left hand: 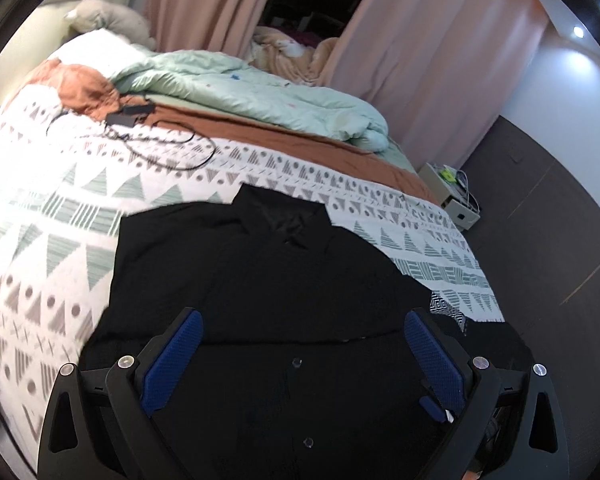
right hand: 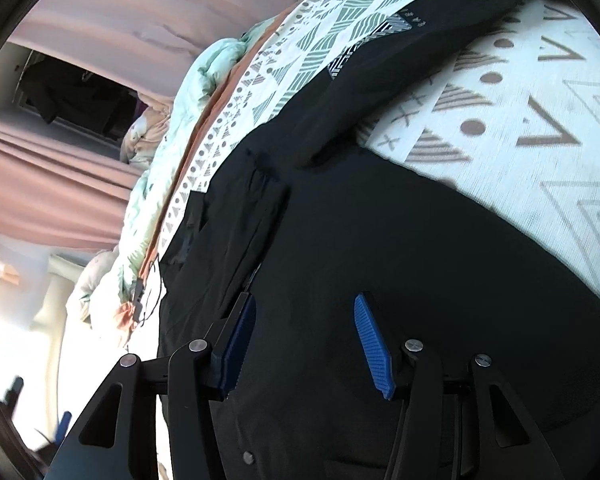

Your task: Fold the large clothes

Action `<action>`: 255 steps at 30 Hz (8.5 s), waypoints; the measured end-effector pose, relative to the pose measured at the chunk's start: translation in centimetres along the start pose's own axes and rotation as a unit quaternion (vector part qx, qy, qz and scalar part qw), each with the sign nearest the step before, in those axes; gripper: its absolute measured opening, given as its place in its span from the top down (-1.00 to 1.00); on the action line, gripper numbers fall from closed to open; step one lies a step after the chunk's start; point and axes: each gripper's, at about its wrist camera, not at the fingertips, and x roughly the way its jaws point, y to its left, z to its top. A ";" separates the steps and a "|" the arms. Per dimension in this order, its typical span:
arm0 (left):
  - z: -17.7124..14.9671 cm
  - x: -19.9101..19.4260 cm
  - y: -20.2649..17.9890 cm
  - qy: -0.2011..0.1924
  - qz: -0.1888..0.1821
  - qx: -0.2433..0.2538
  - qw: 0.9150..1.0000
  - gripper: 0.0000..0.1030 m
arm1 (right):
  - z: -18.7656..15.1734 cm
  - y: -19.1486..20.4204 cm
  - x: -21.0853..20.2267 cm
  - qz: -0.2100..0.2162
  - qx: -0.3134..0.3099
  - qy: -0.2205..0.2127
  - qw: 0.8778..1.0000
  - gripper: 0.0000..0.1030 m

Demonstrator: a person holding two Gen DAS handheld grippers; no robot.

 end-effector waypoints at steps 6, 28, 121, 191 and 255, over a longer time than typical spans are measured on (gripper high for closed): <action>-3.3 1.1 3.6 0.005 0.026 -0.048 0.999 -0.96 | 2.1 -1.5 -1.9 -0.038 -0.001 -0.035 0.999 -0.02; -4.6 1.9 11.9 0.027 0.082 -0.106 0.991 -0.96 | 14.1 -9.4 -9.6 -0.203 -0.057 -0.163 0.964 -0.02; -2.8 -3.8 20.9 -0.029 0.098 -0.186 0.977 -0.96 | 0.6 10.4 12.1 -0.114 -0.261 0.103 0.953 0.16; -3.5 -8.1 14.8 -0.031 0.151 -0.119 0.981 -0.96 | 6.9 8.2 -5.4 -0.107 -0.322 0.019 0.941 -0.11; -16.8 -13.1 14.0 -0.049 0.205 -0.043 0.977 -0.96 | 1.6 -5.6 -10.3 -0.010 -0.173 0.018 0.985 -0.63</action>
